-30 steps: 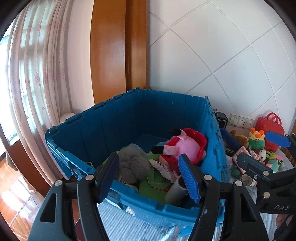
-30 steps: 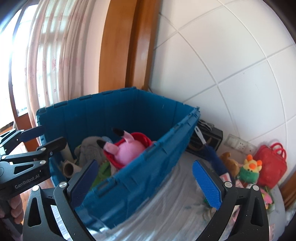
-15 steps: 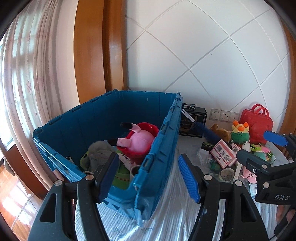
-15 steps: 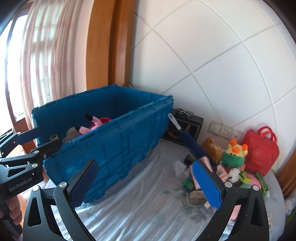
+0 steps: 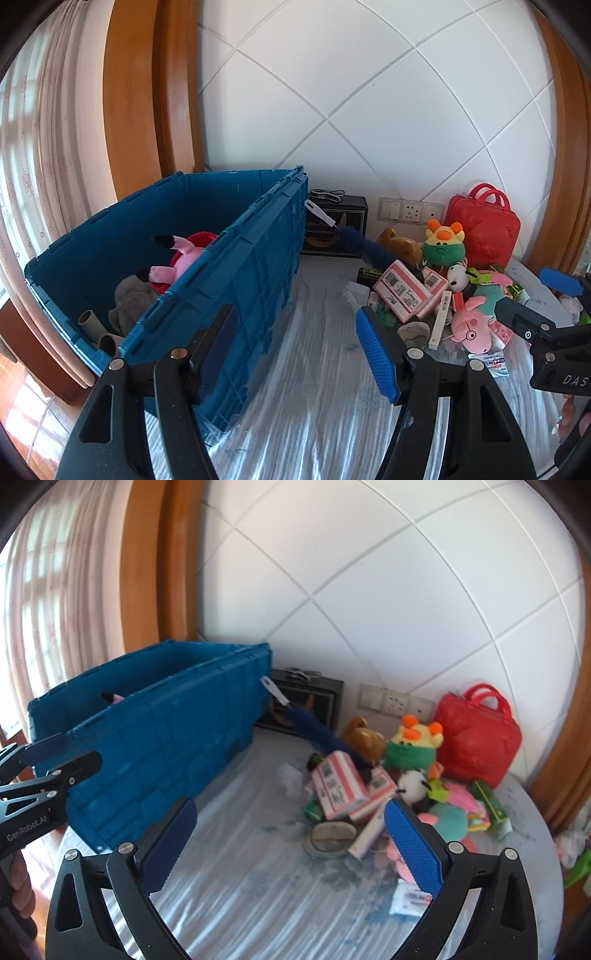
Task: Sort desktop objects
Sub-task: 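Move both tools back over the pile toward the tape roll and wipes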
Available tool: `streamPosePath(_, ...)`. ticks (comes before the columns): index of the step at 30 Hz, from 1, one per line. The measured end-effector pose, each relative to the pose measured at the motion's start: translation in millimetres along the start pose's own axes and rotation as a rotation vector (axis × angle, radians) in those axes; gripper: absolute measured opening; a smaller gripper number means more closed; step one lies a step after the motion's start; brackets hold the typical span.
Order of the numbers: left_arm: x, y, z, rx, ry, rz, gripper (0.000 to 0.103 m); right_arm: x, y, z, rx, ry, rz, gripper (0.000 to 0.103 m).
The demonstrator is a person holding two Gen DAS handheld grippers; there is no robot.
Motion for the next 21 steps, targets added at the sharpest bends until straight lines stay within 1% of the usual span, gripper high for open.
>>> streamPosePath(7, -18, 9, 51, -0.036, 0.061, -0.027, 0.066, 3, 30, 61, -0.066, 0.076, -0.039, 0.103)
streamPosePath(13, -35, 20, 96, -0.065, 0.133, -0.067, 0.066, 4, 63, 116, -0.131, 0.151, -0.090, 0.103)
streamPosePath(17, -51, 29, 120, -0.082, 0.149, -0.099, 0.066, 5, 91, 155, -0.181, 0.208, -0.142, 0.103)
streamPosePath(21, -73, 44, 141, -0.092, 0.159, -0.154, 0.066, 5, 122, 191, -0.226, 0.257, -0.193, 0.103)
Point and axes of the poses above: each gripper's, at about its wrist camera, not at the fingertips, and x roughly against the way its jaws point, z to its right, y to its underside, the point moved 9 cm from there along -x, roughly the way its jaws point, and after that the axes turned 7 degrees about x, right-handed, at the moved point
